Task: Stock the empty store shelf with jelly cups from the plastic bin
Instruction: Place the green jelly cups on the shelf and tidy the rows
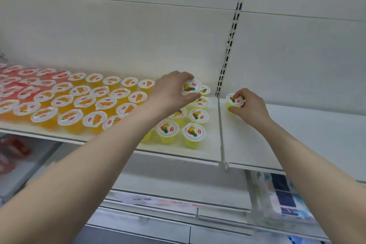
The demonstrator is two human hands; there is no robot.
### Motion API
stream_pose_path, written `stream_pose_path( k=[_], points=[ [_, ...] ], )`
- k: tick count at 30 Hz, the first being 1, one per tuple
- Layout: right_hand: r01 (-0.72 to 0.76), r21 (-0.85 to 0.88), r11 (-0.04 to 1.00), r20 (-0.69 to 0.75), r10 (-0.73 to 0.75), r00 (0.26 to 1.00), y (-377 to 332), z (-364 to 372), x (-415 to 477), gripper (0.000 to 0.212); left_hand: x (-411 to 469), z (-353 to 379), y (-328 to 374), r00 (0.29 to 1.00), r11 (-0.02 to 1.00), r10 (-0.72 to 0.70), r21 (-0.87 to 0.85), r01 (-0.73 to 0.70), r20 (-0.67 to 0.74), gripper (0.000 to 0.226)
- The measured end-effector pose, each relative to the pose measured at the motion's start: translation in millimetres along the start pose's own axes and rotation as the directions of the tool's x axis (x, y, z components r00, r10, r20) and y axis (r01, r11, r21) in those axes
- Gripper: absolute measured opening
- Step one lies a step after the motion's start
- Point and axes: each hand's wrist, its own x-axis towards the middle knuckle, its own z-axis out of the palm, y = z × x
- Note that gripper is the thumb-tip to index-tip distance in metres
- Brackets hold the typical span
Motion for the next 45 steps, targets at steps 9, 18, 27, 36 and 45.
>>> stream_pose_path(
  k=[9, 18, 27, 36, 45],
  points=[
    [0.011, 0.017, 1.0, -0.016, -0.011, 1.0, 13, 22, 35, 0.031, 22, 13, 1, 1.0, 1.0, 0.015, -0.024, -0.015, 0.001, 0.054],
    [0.212, -0.197, 0.957, 0.075, -0.201, 0.977, 19, -5, 30, 0.048, 45, 38, 30, 0.992, 0.991, 0.121, -0.072, -0.117, 0.045, 0.055],
    [0.27, -0.366, 0.89, -0.045, -0.307, 0.951, 32, -40, 14, 0.04, 59, 102, 62, 0.963, 0.984, 0.159, 0.04, -0.172, 0.219, 0.055],
    [0.255, -0.424, 0.869, -0.038, -0.298, 0.954, 42, -36, 14, 0.054, 59, 126, 63, 0.956, 0.992, 0.126, -0.003, -0.13, 0.265, 0.056],
    [0.301, -0.469, 0.831, 0.013, -0.334, 0.942, 30, -43, 12, 0.043, 52, 110, 62, 0.946, 0.975, 0.171, 0.092, -0.203, 0.275, 0.059]
  ],
)
